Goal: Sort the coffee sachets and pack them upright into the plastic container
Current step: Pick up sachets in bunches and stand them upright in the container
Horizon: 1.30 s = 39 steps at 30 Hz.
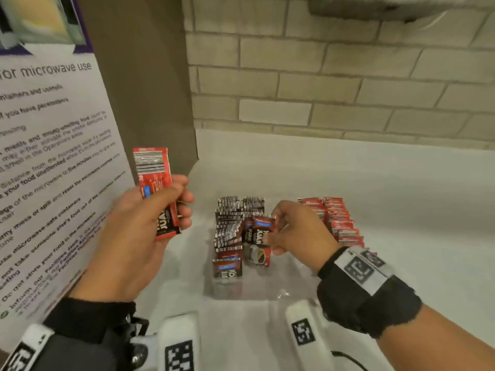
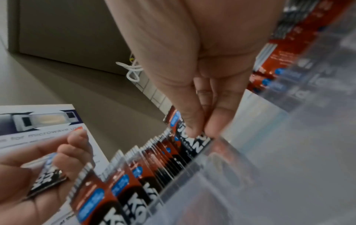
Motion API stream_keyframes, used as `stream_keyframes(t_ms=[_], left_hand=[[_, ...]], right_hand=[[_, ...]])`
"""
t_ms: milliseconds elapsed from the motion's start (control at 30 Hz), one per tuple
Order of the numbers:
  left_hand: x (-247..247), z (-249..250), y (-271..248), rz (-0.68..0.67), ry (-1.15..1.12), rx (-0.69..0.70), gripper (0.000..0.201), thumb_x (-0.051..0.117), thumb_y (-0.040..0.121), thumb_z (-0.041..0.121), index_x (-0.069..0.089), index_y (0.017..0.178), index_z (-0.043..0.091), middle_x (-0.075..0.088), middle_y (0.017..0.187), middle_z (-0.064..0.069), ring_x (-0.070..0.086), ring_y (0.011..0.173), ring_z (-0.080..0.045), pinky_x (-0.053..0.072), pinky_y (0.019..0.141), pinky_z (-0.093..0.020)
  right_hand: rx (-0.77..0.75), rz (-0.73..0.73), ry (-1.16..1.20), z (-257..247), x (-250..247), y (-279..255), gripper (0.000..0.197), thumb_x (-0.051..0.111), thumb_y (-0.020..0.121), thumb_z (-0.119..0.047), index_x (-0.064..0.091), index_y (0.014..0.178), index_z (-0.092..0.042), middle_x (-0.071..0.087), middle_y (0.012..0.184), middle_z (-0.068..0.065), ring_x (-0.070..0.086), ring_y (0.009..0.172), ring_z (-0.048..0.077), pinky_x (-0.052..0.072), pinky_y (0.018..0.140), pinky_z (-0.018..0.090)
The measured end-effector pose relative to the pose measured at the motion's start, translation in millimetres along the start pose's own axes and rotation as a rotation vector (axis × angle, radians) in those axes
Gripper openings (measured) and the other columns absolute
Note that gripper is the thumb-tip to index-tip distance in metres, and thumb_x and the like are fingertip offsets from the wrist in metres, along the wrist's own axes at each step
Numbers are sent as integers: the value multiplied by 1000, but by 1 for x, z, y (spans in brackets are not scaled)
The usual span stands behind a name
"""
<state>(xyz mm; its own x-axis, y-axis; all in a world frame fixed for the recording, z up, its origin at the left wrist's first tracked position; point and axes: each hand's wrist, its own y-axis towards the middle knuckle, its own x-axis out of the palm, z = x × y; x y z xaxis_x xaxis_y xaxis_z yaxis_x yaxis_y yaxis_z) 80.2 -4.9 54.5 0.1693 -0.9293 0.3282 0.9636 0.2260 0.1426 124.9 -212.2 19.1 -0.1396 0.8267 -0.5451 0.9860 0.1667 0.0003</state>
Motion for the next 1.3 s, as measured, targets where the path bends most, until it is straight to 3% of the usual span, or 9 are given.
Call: stream_keyframes(t_ms=[67,167,233,667,767,867,1067,1200,1300], left_hand=[[0,-3,2,-31,29,-3,15,52,91,5,64,89,12,64,64,1,58,56,-8,50,51,-18],[-1,-8,1,-50,52,-3,15,52,91,4,64,91,12,64,66,1,59,57,-8,50,53,-18],[-2,-11,0,-53,49,-11,15,51,91,4,64,91,12,64,66,1,58,57,-8,50,53,-18],[0,-21,7,-54,-84,-133,30,37,94,8,66,101,12,67,82,3,59,60,-9,57,60,-24],[-2,-21,9,-84,37,-68,29,40,95,1,60,110,16,68,78,11,62,63,-4,56,62,-23],[-3,-18,10,-80,13,-71,29,39,96,1,56,112,19,63,69,12,60,61,-4,51,57,-19],[0,-3,7,-179,-361,-271,37,44,85,51,54,100,18,32,58,5,28,44,-7,22,43,-20],[5,-4,-1,-349,-333,-341,17,48,81,30,44,68,19,33,55,4,27,39,-5,16,40,-19],[12,-8,-8,-362,11,-282,11,46,92,19,42,83,16,44,62,0,29,41,-6,18,39,-17]], right_hand=[[32,12,25,3,3,8,28,65,74,12,47,69,-9,57,66,13,66,60,30,57,67,51],[83,-16,122,5,8,13,23,68,75,11,50,76,-3,60,76,24,67,66,32,60,64,40],[112,-28,181,6,12,13,26,68,76,10,48,72,-5,58,74,21,65,64,28,60,60,32],[128,-51,63,0,4,4,37,76,75,-10,45,95,-11,55,81,7,57,64,19,57,70,42],[44,-7,-58,-7,-6,-3,37,75,77,-25,48,102,-19,58,94,0,51,65,9,40,55,24],[-40,54,-61,-14,-14,-7,34,72,79,-28,50,103,-21,57,96,-4,48,68,6,36,58,21],[-228,125,-14,-30,-18,-13,18,64,85,-23,53,99,-26,57,99,-10,54,69,2,39,58,15],[-372,112,122,-44,-9,-18,30,60,89,-18,52,113,-32,57,113,-11,57,89,5,44,70,18],[-587,-48,70,-58,-10,-22,61,58,89,-14,31,131,-50,44,135,-18,49,114,-3,48,85,17]])
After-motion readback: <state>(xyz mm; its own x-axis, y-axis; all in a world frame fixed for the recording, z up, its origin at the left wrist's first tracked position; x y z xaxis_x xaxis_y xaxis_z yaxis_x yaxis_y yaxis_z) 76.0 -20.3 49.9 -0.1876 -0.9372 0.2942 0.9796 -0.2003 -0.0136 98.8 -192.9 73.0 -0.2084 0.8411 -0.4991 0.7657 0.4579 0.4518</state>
